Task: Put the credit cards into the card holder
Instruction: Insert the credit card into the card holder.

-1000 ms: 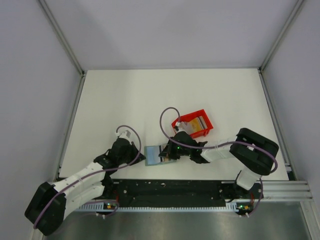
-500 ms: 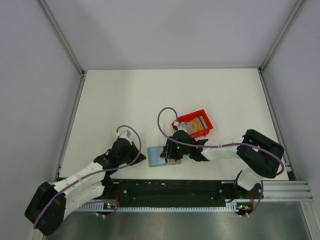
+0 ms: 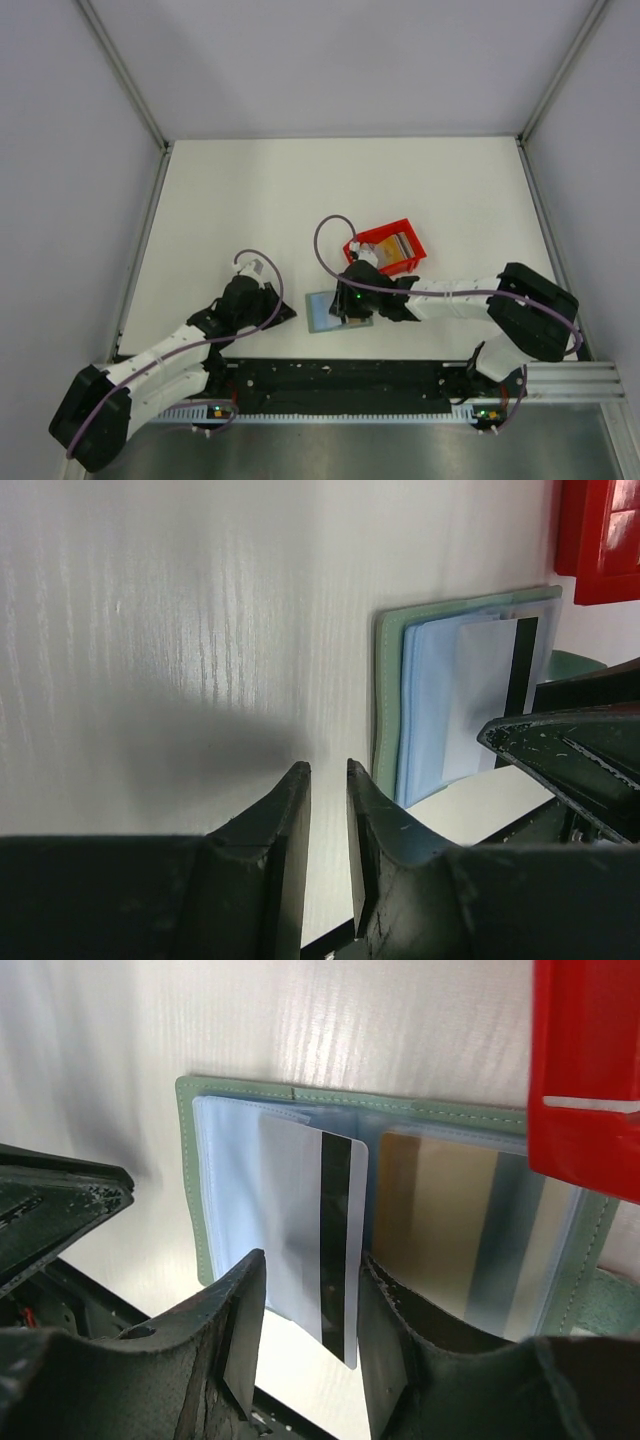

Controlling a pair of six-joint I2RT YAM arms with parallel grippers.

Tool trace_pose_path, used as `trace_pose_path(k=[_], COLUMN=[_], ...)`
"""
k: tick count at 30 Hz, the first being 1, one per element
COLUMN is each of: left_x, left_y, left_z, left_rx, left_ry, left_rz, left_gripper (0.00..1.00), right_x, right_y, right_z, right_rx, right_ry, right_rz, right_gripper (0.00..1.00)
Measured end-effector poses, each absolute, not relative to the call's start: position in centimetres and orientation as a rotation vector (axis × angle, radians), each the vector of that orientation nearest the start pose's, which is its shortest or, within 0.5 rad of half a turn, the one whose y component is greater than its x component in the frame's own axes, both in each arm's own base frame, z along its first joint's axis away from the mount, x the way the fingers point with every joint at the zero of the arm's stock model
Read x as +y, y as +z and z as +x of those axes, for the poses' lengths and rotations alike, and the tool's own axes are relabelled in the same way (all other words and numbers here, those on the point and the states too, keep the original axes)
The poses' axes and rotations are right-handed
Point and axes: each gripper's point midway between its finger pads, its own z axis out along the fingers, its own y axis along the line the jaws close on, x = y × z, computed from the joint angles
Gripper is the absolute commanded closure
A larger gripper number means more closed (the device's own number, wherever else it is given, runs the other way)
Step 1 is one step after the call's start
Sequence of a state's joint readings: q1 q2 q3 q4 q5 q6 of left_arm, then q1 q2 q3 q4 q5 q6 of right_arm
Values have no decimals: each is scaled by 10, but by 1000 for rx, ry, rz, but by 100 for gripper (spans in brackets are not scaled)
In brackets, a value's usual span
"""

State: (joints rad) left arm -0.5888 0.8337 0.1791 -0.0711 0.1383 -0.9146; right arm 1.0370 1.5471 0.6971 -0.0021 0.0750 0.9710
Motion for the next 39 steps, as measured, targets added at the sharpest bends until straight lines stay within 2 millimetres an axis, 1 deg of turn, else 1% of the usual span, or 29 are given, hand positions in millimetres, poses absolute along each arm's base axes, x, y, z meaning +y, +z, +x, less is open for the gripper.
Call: trace_pose_path(k=[8,12,14,19,24,28,30,35,39], left_x=[-182,-183,-183,-184,-186,-192,-194,-199,-202], left_y=[30,31,30,30,32,35,36,34,30], left_z=[168,168,167,166,167,168,168,168,165], left_rx=[2436,2435,2439,2443,2438,2425,2423,2432,2443], left_ry=[-903,-909,-910,-917,-931,-967,-984,-1014,-1034], left_rz=[-316,-314,-312,-308,-302,-282,-274,-255,-247], left_gripper=[74,74,74,75,75,74,71,67,67], right_x=[311,305,300,290,292,300,305,316,324], right_y=[32,35,36,32,33,36,37,40,39], right_z=[172,174,176,177,176,174,173,169,167], right_rx=[2571,2556,2552,2557,2556,2560,2562,2566,2572], right_ry=[599,507,463,398,409,465,494,567,615], right_rz=[-87,-110,-109,-107,-109,-124,-129,-142,-149], right_gripper=[55,52,47,47,47,47,48,48,49])
